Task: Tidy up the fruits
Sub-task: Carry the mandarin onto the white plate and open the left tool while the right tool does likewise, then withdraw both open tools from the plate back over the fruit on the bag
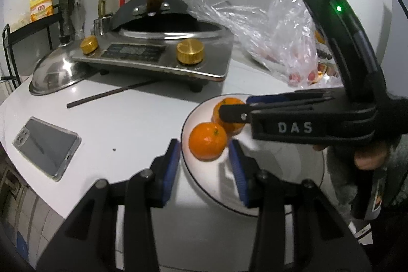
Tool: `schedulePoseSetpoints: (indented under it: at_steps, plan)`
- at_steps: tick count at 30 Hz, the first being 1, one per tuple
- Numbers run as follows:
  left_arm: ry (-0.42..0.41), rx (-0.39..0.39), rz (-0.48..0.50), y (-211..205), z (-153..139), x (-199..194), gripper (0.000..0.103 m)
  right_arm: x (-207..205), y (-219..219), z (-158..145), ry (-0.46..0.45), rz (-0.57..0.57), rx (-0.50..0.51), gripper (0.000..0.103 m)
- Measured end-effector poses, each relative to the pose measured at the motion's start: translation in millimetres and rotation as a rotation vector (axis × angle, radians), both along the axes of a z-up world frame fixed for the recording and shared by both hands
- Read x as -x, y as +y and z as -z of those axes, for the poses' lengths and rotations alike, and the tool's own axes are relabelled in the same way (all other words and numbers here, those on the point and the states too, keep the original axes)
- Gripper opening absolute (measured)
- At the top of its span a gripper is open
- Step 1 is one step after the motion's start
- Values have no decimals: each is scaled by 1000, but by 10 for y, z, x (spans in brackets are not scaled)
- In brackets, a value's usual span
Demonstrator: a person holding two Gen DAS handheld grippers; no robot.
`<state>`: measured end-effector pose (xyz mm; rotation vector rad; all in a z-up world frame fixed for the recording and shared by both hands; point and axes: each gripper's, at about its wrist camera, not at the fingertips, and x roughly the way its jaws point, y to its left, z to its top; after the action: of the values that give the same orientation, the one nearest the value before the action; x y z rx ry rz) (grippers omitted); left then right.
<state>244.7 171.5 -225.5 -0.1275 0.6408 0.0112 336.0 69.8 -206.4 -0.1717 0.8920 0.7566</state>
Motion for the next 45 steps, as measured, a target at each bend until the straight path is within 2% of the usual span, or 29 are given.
schedulePoseSetpoints:
  at_steps: [5,8,24,45]
  plan:
    - [-24,-4,-7,-78,-70,109,43,120,-84,-144,-33,7,-9,50]
    - [-32,2,-11,-133,-89,165,54,212,-171,-213,-50,12,-13,50]
    - [-73,-18,33,-655,-229,428,54,602,-856,-421,-111,70,-40,50]
    - [-73,-60,148,-1608,-259,434,54,858,-2040,-413,-141,197,-85,50]
